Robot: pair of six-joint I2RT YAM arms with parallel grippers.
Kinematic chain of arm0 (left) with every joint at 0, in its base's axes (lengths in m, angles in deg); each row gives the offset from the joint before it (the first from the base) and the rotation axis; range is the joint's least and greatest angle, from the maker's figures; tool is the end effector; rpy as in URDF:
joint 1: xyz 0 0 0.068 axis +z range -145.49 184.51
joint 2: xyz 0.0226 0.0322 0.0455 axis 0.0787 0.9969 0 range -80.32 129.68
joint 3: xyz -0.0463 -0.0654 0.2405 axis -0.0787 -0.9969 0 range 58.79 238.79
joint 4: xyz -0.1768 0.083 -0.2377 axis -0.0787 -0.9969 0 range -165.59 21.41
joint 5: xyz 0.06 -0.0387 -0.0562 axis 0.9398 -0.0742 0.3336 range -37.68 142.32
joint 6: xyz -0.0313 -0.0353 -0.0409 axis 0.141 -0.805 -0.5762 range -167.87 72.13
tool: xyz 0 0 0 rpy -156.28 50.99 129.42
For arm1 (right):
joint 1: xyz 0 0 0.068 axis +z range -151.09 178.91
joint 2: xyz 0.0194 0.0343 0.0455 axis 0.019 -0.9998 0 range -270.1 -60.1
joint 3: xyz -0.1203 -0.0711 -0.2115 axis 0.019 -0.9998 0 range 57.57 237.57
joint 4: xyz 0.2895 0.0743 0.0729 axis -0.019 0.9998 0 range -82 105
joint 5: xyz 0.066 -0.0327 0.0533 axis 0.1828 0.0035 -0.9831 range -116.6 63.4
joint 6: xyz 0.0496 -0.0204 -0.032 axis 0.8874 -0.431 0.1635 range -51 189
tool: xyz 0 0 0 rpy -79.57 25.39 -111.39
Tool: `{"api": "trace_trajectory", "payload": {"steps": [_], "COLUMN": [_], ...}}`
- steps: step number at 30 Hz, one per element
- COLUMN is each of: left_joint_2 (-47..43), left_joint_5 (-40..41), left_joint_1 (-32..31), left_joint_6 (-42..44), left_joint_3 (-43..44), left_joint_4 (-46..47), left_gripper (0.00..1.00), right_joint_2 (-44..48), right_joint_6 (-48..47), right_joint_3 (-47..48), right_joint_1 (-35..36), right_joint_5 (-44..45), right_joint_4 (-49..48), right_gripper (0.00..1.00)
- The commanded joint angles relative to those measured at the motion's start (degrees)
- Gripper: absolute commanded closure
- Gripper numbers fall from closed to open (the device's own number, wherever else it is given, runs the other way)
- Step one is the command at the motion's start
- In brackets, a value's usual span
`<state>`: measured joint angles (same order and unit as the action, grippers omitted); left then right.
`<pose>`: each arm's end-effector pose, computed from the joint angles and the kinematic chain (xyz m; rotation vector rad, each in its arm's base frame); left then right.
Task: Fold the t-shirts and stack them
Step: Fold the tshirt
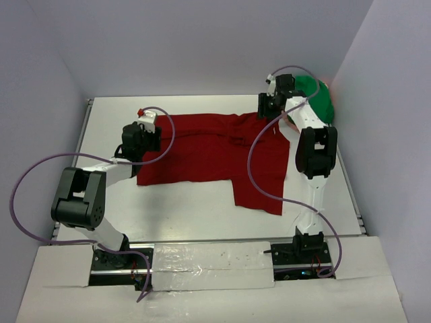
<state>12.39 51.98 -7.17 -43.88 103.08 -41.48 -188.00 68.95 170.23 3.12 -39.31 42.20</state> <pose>0.3766 -0.0782 0.1332 0.2688 1.9251 -0.0950 0.5452 0.0505 0.1952 -0.1898 2.4203 0.3025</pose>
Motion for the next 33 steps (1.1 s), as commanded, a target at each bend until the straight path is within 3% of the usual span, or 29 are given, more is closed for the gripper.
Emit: {"api": "trace_trajectory", "payload": {"steps": [1,7,17,23,33], "left_joint_2": [-0.5,-0.5,-0.6,-0.4,-0.2], "left_joint_5": [-0.5,-0.5,-0.5,-0.4,-0.2], "left_joint_1": [-0.4,-0.4,-0.4,-0.4,-0.4], "left_joint_6": [0.8,0.8,0.8,0.8,0.8], "left_joint_3": [2.1,2.1,2.0,2.2,2.4], "left_joint_4": [0.3,0.3,0.3,0.1,0.0], "left_gripper": [0.36,0.36,0.36,0.36,0.36], "right_joint_2": [-1.7,-1.0,1.5,2.1,-4.5], "right_joint_6": [5.9,6.4,3.7,1.8,2.9], "right_joint_3": [3.3,-0.4,-5.3,-6.0,1.6], "right_joint_1": [-1.3,-2.7,-3.7,-3.8,-6.0], "right_joint_5": [-11.9,-13.6,-1.2,1.4,-6.4], "right_joint_4": [5.9,5.8,2.3,-1.1,-0.2], "right_gripper": [0.43,0.44,0.45,0.46,0.47]}}
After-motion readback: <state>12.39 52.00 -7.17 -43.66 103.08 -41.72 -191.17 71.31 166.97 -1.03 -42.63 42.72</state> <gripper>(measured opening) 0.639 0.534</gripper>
